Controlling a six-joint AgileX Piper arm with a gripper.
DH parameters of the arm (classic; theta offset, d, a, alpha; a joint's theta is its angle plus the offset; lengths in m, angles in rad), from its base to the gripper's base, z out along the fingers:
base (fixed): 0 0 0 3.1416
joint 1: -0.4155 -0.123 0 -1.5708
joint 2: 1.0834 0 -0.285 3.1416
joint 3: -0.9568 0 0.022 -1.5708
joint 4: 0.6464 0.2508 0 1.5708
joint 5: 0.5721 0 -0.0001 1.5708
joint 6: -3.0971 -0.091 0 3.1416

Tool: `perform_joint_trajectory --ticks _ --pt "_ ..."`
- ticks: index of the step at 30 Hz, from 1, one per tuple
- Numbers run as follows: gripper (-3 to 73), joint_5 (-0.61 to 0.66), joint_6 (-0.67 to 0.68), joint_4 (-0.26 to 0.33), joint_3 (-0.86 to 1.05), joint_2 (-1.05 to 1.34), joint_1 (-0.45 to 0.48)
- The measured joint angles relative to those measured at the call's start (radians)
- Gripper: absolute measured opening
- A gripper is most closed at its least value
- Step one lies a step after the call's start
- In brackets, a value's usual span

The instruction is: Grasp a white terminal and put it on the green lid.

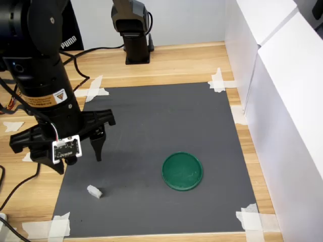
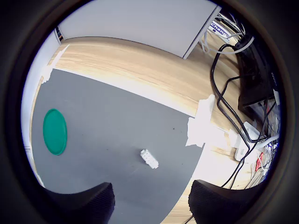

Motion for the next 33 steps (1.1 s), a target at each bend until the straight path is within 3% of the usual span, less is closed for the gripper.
perform_joint_trajectory --ticks 33 --pt "66.1 -0.091 0.012 0.0 0.0 -0.2 0.0"
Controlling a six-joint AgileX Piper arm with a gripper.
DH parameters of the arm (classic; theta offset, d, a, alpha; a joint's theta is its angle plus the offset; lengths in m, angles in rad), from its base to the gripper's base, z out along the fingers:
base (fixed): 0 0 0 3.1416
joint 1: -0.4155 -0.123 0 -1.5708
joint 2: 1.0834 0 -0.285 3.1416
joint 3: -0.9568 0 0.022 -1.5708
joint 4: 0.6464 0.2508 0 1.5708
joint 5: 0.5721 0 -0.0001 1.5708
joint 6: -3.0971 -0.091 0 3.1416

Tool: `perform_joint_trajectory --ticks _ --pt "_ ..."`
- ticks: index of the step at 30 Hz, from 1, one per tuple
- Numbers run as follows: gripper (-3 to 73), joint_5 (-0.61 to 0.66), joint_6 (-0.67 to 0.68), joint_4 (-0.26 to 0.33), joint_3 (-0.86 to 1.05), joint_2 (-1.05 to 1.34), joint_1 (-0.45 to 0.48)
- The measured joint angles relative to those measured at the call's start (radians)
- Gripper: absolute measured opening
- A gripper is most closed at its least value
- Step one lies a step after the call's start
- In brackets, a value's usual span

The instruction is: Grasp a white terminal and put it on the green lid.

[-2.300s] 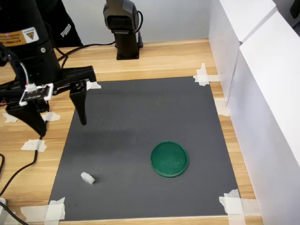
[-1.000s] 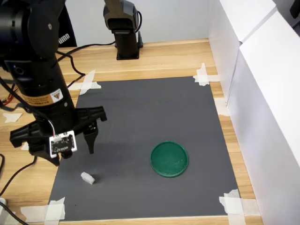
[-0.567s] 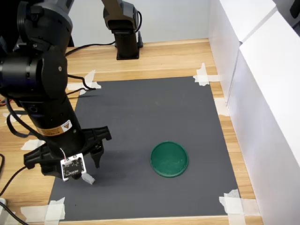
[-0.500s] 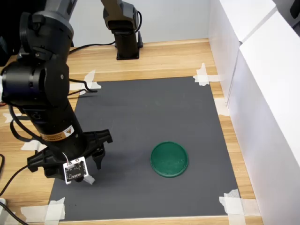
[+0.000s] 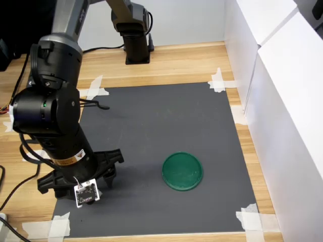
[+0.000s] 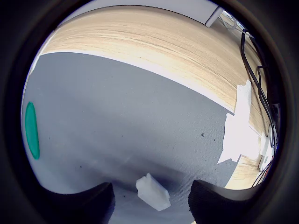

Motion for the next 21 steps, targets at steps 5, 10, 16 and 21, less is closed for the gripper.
perform_joint_trajectory --ticks 5,10,16,21 --pt "64.2 -0.012 -0.005 0.0 0.0 -0.008 0.0" --pt "53.9 -0.012 -0.009 0.01 0.0 -0.016 0.0" --pt "29.3 0.014 -0.018 0.024 0.0 -0.017 0.0" --pt "11.8 0.045 -0.02 0.023 0.0 -0.017 0.0"
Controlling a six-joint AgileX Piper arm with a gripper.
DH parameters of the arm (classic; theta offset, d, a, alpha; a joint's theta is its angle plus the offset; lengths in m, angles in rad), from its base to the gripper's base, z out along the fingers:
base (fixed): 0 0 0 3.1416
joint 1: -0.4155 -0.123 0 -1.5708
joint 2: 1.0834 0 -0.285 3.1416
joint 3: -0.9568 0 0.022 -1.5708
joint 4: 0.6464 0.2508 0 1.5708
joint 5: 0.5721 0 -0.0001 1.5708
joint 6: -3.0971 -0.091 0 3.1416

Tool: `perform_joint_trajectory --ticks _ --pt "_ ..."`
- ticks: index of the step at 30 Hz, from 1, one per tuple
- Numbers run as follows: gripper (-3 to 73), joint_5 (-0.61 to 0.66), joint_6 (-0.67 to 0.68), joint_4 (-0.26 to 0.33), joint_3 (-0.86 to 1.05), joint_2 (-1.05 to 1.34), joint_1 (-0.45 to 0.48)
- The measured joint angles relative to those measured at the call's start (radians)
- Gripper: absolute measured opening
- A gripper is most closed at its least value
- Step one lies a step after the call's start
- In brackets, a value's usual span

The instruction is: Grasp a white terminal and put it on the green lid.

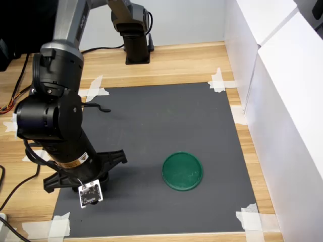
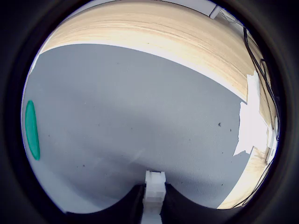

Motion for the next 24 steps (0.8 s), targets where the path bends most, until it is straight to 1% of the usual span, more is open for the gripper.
perform_joint_trajectory --ticks 2,6,11,15,18,20,24 --pt "10.0 0.016 0.0 0.0 0.0 0.004 0.0" --pt "9.9 0.02 0.0 0.003 0.0 0.043 0.0" --pt "9.9 0.023 0.005 0.026 0.0 0.143 0.0" --pt "9.9 0.049 0.03 0.047 0.0 0.206 -0.008" --pt "9.9 0.067 0.038 0.037 0.0 0.234 -0.043" --pt "9.9 0.078 0.041 0.026 0.0 0.243 -0.083" --pt "9.9 0.093 0.045 0.026 0.0 0.245 -0.165"
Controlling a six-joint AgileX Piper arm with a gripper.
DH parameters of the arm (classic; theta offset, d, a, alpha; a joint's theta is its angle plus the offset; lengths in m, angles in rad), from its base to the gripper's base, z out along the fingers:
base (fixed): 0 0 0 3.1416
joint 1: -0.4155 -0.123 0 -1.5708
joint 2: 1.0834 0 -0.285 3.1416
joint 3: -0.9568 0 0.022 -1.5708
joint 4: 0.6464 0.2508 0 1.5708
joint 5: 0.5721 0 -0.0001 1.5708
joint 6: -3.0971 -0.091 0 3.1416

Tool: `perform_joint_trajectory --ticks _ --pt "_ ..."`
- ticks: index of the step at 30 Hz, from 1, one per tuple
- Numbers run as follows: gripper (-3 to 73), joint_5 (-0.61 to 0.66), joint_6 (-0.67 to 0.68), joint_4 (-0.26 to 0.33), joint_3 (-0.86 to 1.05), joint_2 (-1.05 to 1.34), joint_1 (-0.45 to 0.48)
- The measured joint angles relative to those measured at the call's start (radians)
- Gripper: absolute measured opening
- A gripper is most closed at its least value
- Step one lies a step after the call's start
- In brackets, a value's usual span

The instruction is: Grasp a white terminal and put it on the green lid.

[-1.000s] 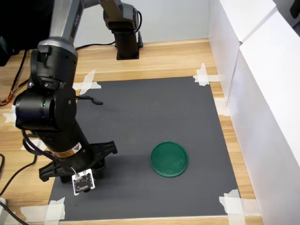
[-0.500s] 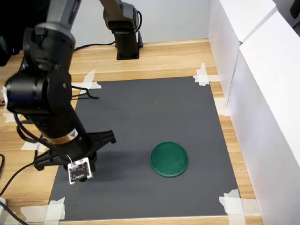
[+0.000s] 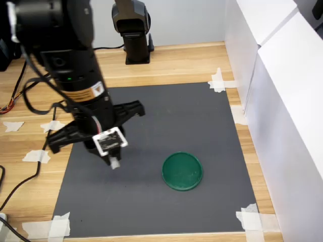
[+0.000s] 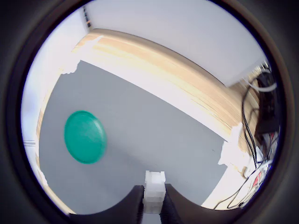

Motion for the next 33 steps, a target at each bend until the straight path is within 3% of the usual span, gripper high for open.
perform_joint_trajectory --ticks 13,26,30,33 --pt "9.9 0.002 -0.012 0.0 0.0 -0.035 -0.2" --pt "10.2 -0.034 -0.046 -0.025 0.142 -0.078 -0.21" --pt "15.1 -0.081 -0.046 -0.026 0.165 -0.078 -0.21" --pt "24.2 -0.108 -0.046 -0.026 0.165 -0.078 -0.21"
